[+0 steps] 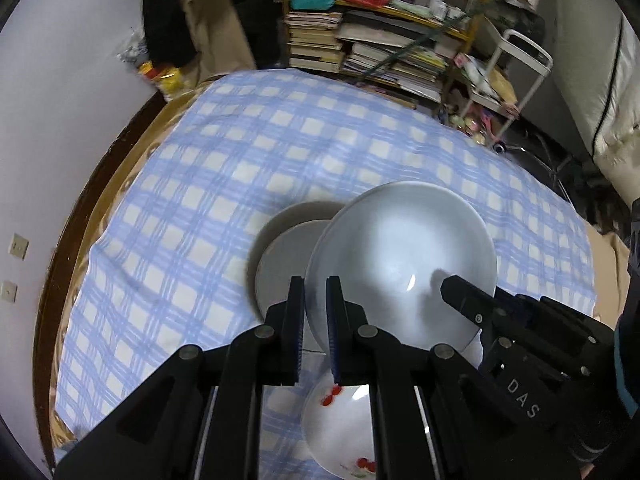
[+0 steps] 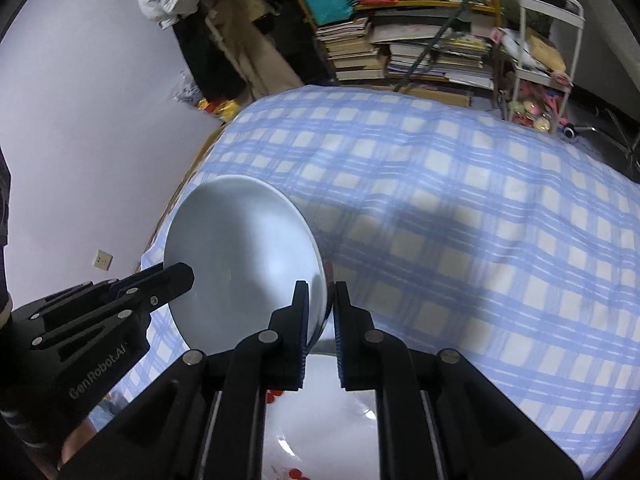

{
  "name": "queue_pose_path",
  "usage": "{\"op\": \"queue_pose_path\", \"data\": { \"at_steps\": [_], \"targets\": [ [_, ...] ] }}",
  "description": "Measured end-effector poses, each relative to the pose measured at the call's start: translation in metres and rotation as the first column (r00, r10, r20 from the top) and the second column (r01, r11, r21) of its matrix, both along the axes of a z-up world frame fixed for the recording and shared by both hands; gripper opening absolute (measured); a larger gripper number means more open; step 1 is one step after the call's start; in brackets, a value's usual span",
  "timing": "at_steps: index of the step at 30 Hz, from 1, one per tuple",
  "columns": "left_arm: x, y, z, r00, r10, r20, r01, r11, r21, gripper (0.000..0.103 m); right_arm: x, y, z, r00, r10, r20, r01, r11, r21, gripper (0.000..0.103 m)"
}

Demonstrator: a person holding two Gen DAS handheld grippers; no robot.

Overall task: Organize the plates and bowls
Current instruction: 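Carry the large white bowl with both tools and lower it into the red-character bowl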

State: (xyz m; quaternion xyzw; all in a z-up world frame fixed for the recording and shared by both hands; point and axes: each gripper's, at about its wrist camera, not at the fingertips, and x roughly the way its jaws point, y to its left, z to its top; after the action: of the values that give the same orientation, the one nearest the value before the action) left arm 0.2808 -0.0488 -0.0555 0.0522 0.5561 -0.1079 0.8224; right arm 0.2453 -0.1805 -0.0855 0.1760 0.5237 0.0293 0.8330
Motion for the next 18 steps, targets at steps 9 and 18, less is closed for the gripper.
{"op": "queue_pose_path", "data": {
  "at_steps": [9,18],
  "targets": [
    [0.007,0.034,-0.039,0.997,0.066,-0.028,-0.068,0.997,-0.042,0.010,0.022,0.032,-0.018,0.999,0.040,-0.006,-0.040,0.996,-0.077,0.013],
    [0.023,0.036,-0.065,0.996,0.048,-0.075,-0.052,0.998,-0.044,0.010,0.029,0.042,-0.041,0.999,0.015,-0.046,-0.020,0.993,-0.119,0.013]
  ]
}}
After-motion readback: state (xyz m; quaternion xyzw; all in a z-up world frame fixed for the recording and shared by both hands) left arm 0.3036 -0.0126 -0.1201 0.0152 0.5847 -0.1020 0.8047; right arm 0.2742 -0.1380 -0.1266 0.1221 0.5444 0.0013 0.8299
